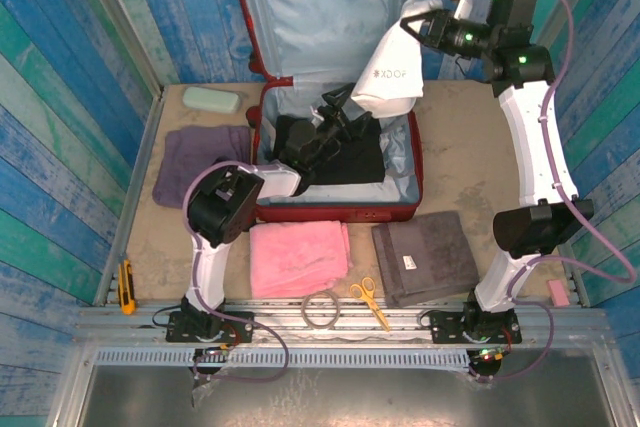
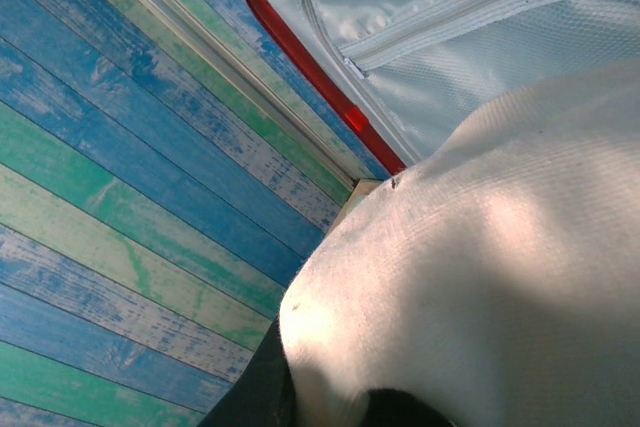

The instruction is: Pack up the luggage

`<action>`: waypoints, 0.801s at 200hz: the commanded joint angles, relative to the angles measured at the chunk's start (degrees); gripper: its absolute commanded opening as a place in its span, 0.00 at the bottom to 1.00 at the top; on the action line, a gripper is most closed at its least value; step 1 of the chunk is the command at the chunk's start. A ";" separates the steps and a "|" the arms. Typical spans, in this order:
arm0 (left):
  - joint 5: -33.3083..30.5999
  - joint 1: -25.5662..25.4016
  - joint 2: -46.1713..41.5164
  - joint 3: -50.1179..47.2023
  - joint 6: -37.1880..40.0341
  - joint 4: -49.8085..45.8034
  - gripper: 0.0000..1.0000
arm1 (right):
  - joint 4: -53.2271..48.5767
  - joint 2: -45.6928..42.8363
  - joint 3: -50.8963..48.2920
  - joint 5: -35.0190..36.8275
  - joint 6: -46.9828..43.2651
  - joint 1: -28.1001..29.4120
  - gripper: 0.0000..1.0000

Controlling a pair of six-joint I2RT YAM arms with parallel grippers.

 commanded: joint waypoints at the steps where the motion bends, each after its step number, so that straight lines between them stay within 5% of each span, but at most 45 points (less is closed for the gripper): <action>1: 0.06 -0.41 4.88 2.36 -21.05 2.31 0.93 | 1.91 -2.60 1.07 -2.06 -0.23 0.38 0.00; 69: -0.46 -0.94 9.21 6.46 -22.87 3.87 1.00 | 1.96 -3.81 -0.16 -3.53 0.16 0.47 0.01; 120: -1.41 -0.96 11.59 11.32 -23.25 4.88 0.78 | 2.04 -5.32 -2.12 -4.20 0.00 0.56 0.00; 160: -2.97 -0.95 12.81 13.33 -23.63 7.90 0.47 | 1.64 -6.14 -3.06 -3.47 -0.24 0.47 0.01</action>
